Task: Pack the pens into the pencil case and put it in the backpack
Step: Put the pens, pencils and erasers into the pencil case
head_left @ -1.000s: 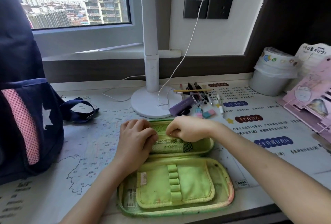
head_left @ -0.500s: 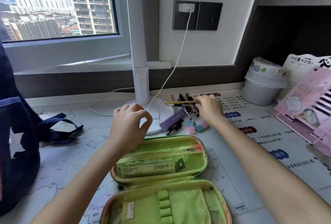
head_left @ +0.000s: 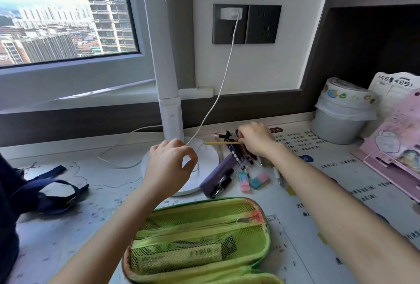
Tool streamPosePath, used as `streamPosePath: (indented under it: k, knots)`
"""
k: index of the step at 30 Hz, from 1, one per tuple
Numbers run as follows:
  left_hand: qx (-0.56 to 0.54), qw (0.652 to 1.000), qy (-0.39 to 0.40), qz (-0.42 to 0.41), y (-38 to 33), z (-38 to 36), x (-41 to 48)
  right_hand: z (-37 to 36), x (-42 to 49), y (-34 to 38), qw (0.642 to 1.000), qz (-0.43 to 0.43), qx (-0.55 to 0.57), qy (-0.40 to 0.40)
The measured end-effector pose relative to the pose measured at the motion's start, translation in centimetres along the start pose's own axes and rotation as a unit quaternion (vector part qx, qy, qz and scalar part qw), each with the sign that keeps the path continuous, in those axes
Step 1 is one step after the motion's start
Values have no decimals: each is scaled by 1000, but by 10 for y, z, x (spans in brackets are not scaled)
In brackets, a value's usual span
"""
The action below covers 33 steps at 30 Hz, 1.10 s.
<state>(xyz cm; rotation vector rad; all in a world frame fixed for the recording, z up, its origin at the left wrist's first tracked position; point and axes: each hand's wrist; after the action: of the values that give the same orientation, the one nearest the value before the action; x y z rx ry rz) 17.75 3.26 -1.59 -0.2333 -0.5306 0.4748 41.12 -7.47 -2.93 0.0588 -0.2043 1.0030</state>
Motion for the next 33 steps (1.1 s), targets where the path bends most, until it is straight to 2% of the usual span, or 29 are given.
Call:
streamPosePath:
  k: [6,9,14,16,19,22,25,26,30,33]
  knots:
    - [-8,1000,-2,5,7,0,-4,-16,-1,-7,998,35,-44,-18]
    - [-18,1000,-4,-1,10,3,-7,-23,-3,-10,997,57,0,-46]
    - [-25,1000,-16,2,9,17,-18,3,-35,-3,986,23,107,-128]
    - [-36,999,-31,8,9,26,-26,18,-61,5,978,58,116,-164]
    - [-46,998,-30,-17,-7,46,-49,34,-116,33,961,175,146,-156]
    - [-46,996,56,-51,-27,58,-83,47,-173,69,932,266,191,-155]
    - [-85,975,202,-26,-32,61,-112,50,-205,90,915,289,226,-168]
    - [-106,969,224,-22,-31,61,-121,48,-212,95,912,292,229,-173]
    - [-188,954,232,27,-17,70,-157,43,-233,105,908,292,233,-191]
    - [-192,966,172,36,8,82,-180,37,-241,98,915,236,229,-232]
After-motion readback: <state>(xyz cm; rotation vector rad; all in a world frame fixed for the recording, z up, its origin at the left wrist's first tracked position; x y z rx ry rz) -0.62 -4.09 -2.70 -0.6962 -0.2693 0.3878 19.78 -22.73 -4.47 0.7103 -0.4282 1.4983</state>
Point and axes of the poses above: each hand's wrist, its own x-axis towards the middle knuckle, its own z-axis out of the back of the hand, y = z × x, and after that the axes turned 5 degrees about z, right-handed
